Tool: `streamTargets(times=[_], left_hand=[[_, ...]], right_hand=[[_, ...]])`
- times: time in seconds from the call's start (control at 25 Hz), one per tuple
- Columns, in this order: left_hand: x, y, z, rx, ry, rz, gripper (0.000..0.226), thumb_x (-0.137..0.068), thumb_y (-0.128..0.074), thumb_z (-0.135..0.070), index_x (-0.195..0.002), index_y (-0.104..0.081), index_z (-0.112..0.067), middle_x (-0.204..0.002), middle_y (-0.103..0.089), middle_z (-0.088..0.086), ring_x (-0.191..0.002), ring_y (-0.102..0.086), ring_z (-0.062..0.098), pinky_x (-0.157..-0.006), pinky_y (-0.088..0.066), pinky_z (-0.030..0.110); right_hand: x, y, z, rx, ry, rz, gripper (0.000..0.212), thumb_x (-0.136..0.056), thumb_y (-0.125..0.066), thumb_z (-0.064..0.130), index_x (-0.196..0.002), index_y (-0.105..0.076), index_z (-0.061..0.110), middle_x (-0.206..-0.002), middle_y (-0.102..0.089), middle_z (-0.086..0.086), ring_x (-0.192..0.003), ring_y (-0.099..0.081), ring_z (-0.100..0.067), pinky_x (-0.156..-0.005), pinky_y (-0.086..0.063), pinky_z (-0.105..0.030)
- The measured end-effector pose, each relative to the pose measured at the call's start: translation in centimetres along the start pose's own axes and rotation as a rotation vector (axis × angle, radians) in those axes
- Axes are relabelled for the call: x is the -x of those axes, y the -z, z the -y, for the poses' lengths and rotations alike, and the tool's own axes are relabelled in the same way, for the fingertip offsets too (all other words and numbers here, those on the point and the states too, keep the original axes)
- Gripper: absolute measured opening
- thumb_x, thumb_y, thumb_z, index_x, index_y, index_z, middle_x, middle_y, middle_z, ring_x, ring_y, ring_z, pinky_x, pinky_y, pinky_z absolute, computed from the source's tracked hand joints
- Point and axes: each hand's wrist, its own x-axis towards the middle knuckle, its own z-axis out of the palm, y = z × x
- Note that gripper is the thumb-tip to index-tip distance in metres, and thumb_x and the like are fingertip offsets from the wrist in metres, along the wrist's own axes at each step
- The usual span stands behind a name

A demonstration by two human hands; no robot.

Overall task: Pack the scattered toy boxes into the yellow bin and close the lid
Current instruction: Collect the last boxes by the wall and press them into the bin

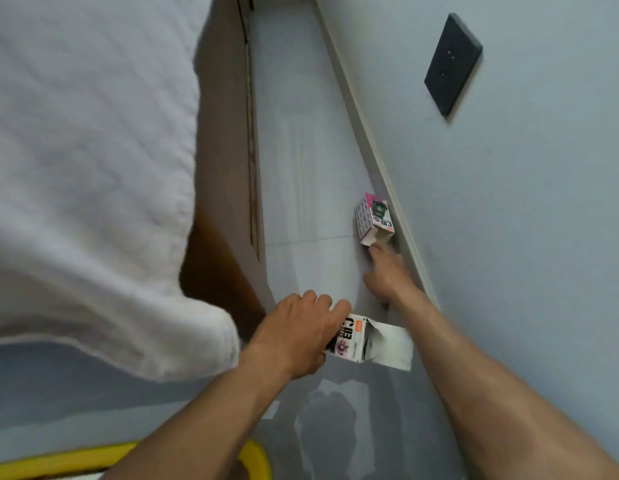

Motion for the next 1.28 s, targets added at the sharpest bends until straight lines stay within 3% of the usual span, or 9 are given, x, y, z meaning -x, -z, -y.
streamTargets(times=[0.16, 0.36, 0.52, 0.68, 0.76, 0.88, 1.04, 1.12, 1.28], left_hand=[[2.6, 1.6, 0.3, 0.099, -0.206, -0.206, 0.049, -0.08, -0.075, -0.022, -0.125, -0.059, -0.017, -0.121, -0.063, 0.005, -0.108, -0.058, 0.025, -0.094, -0.045, 0.035], [12.5, 4.1, 0.1, 0.093, -0.276, -0.585, 0.032, -0.086, -0.068, -0.012, -0.117, -0.069, -0.005, -0.119, -0.066, 0.017, -0.107, -0.062, 0.036, -0.096, -0.047, 0.046], [24.1, 7.1, 3.5, 0.01, -0.226, -0.581, 0.052, -0.082, -0.067, -0.025, -0.129, -0.052, -0.008, -0.119, -0.064, 0.016, -0.103, -0.061, 0.035, -0.093, -0.048, 0.045], [38.1, 7.6, 8.5, 0.101, 0.138, -0.584, 0.063, -0.08, -0.072, -0.043, -0.128, -0.05, -0.008, -0.106, -0.061, 0.01, -0.088, -0.057, 0.023, -0.076, -0.051, 0.038], [44.2, 6.9, 9.6, 0.24, 0.433, -0.523, 0.081, -0.075, -0.08, -0.043, -0.14, -0.039, -0.019, -0.104, -0.06, -0.004, -0.083, -0.058, 0.011, -0.069, -0.055, 0.037], [48.8, 6.4, 9.4, 0.598, 0.76, -0.285, 0.12, -0.066, -0.083, -0.056, -0.146, 0.005, -0.058, -0.097, -0.063, -0.021, -0.072, -0.068, 0.002, -0.064, -0.051, 0.02], [48.5, 4.3, 6.4, 0.775, 0.789, -0.17, 0.095, -0.063, -0.061, -0.087, -0.142, -0.017, -0.06, -0.122, -0.06, -0.017, -0.084, -0.065, 0.003, -0.068, -0.054, 0.024], [47.4, 3.0, 4.8, 0.905, 0.742, -0.088, 0.083, -0.07, -0.06, -0.082, -0.141, -0.03, -0.052, -0.124, -0.057, -0.014, -0.09, -0.065, 0.008, -0.062, -0.06, 0.031], [46.1, 1.0, 3.0, 0.704, 0.676, 0.055, 0.082, -0.076, -0.066, -0.07, -0.145, -0.031, -0.044, -0.14, -0.052, -0.015, -0.106, -0.053, 0.004, -0.086, -0.048, 0.025]], right_hand=[[9.0, 1.2, -0.3, -0.582, -0.052, -0.286, 0.036, -0.087, -0.052, 0.008, -0.115, -0.065, 0.025, -0.126, -0.06, -0.006, -0.112, -0.062, -0.03, -0.091, -0.053, -0.045], [22.6, -0.8, 3.7, -0.976, 0.19, -0.25, 0.035, -0.088, -0.067, -0.004, -0.095, -0.063, 0.031, -0.112, -0.062, -0.021, -0.1, -0.066, -0.036, -0.087, -0.054, -0.047], [31.9, -1.0, 7.7, -1.088, 0.342, -0.537, 0.029, -0.08, -0.081, 0.037, -0.093, -0.055, 0.034, -0.098, -0.06, -0.001, -0.09, -0.061, -0.018, -0.084, -0.053, -0.027], [35.4, -0.2, 14.7, -1.221, 0.54, -0.221, 0.032, -0.079, -0.081, 0.034, -0.085, -0.05, 0.033, -0.092, -0.057, 0.008, -0.087, -0.058, -0.01, -0.078, -0.055, -0.021], [35.3, -0.7, 18.5, -1.186, 0.537, -0.012, 0.029, -0.08, -0.077, 0.024, -0.08, -0.049, 0.03, -0.087, -0.059, 0.004, -0.081, -0.062, -0.013, -0.069, -0.059, -0.027], [33.9, -1.4, 23.0, -1.016, 0.529, 0.222, 0.03, -0.083, -0.074, 0.013, -0.076, -0.046, 0.023, -0.081, -0.056, -0.005, -0.071, -0.059, -0.021, -0.06, -0.055, -0.032], [32.6, -2.8, 28.3, -0.648, 0.489, 0.476, 0.024, -0.086, -0.071, 0.002, -0.082, -0.051, 0.016, -0.08, -0.058, -0.006, -0.065, -0.062, -0.013, -0.06, -0.058, -0.028], [32.7, -3.7, 29.4, -0.418, 0.43, 0.612, 0.017, -0.091, -0.07, 0.014, -0.103, -0.058, 0.015, -0.099, -0.062, -0.005, -0.079, -0.066, -0.014, -0.07, -0.061, -0.036], [35.5, -2.9, 27.9, -0.192, 0.541, 0.346, 0.06, -0.08, -0.063, 0.069, -0.131, -0.044, 0.044, -0.138, -0.049, 0.015, -0.099, -0.061, -0.004, -0.076, -0.052, -0.031]])
